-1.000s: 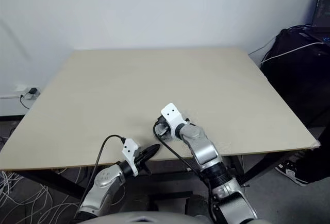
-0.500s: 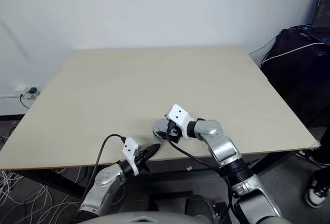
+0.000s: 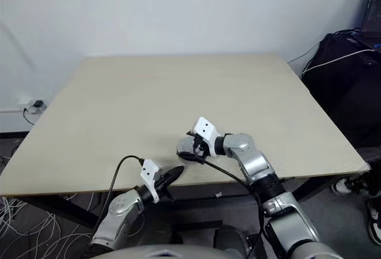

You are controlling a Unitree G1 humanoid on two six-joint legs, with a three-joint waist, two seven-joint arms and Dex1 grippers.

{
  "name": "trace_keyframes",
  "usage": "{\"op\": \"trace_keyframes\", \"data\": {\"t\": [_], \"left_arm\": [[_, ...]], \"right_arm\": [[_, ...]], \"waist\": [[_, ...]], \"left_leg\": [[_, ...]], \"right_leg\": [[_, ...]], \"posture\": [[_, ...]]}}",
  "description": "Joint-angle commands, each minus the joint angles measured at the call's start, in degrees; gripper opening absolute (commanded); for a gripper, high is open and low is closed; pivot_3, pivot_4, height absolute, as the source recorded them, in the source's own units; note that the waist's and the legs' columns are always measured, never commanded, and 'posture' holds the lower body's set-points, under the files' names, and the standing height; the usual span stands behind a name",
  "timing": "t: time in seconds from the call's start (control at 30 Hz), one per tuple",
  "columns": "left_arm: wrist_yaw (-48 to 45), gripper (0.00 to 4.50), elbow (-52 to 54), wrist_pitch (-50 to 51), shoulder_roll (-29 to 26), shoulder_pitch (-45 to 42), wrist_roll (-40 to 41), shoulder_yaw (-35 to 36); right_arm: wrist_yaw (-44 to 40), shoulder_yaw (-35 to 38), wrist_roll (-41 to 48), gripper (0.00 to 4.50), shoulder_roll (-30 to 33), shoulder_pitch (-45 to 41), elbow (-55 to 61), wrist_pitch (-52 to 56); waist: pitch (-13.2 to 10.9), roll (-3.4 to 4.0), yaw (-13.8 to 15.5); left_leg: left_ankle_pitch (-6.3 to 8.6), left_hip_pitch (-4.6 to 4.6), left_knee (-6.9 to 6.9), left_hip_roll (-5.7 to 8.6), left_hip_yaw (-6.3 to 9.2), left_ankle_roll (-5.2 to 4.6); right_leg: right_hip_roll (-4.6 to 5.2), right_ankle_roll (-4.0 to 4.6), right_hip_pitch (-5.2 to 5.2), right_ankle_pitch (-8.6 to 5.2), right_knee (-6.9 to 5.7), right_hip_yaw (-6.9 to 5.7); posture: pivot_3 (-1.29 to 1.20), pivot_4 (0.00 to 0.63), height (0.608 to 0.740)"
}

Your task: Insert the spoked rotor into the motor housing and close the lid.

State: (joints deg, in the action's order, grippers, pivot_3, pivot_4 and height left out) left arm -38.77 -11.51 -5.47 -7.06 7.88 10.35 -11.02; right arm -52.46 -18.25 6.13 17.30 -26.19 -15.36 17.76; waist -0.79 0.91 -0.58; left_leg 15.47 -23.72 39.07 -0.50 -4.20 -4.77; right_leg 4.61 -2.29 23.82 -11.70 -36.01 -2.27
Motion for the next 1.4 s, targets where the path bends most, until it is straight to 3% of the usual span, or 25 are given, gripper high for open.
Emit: {"op": "trace_keyframes", "data": {"t": [0.03,0.8,0.97,1.4], "left_arm": [[0.2,0.00,2.6,-0.2,-0.2,-0.3,0.8,0.4],[1.1,0.00,3.1,-0.4,-0.8,0.4,0.9,0.8],[1.3,0.00,3.2,-0.4,-0.7,0.5,1.0,0.8],[1.2,0.00,3.6,0.2,-0.5,0.5,1.1,0.5]], "right_arm": [[-0.3,2.1,0.9,4.48,-0.2,-2.2,-2.3,-0.8],[-2.3,1.9,-0.7,4.48,-2.0,-4.1,-11.8,1.0],[-1.5,2.4,-0.9,3.30,-2.3,-4.3,-12.2,1.5],[2.7,4.9,0.6,3.28,-1.9,1.7,-3.9,1.1]], "waist": [[0.0,0.00,0.0],[0.0,0.05,-0.1],[0.0,0.06,-0.1],[0.0,0.11,0.0]], "left_leg": [[0.00,-0.01,-0.01,0.00,0.00,0.00],[0.01,-0.10,-0.19,0.01,0.00,0.02],[0.01,-0.11,-0.21,0.01,0.00,0.02],[0.01,-0.37,-0.22,0.06,-0.01,0.03]], "right_leg": [[0.01,0.00,0.01,0.00,0.00,0.00],[0.10,0.07,0.23,-0.02,0.00,0.23],[0.11,0.08,0.25,-0.03,0.00,0.24],[0.18,0.09,0.51,-0.03,0.00,0.27]], "posture": [[0.00,0.000,0.740],[0.00,0.000,0.740],[0.00,0.000,0.740],[0.00,0.000,0.740]]}}
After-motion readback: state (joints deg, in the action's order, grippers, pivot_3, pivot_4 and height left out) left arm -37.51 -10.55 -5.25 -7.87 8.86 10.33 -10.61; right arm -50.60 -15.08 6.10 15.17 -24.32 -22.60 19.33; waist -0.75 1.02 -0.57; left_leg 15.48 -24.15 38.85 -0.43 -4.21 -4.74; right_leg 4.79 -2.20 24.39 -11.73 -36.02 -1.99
